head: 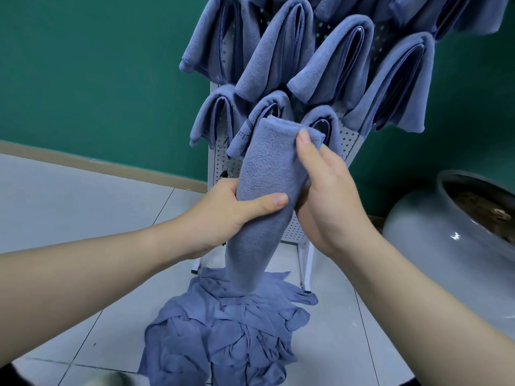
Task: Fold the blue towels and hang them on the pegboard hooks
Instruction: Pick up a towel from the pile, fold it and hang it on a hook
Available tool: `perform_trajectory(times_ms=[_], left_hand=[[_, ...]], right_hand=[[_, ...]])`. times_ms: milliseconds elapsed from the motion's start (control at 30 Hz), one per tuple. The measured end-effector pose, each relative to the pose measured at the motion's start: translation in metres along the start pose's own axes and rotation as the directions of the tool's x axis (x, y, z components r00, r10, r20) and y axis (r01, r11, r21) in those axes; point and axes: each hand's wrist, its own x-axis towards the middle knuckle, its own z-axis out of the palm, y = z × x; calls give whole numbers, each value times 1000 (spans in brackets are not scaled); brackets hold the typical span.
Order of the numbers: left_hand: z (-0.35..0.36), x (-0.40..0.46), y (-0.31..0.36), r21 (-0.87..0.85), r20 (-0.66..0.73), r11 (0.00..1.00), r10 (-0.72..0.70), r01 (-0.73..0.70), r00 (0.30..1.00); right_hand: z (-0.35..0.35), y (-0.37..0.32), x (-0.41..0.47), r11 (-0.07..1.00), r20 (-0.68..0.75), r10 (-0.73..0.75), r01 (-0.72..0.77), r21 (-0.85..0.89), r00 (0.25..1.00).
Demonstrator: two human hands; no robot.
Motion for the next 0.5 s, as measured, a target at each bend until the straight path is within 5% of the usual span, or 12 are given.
perform_trajectory(times_ms=[333, 500], left_hand=[[17, -3, -27, 8, -2, 998, -61, 61, 998], [16, -7, -27, 1, 32, 995, -105, 105, 994]], right_hand=[[-11, -23, 12, 982, 91, -42, 25, 187, 995], [-29, -16, 14, 999, 146, 35, -36, -1, 989]])
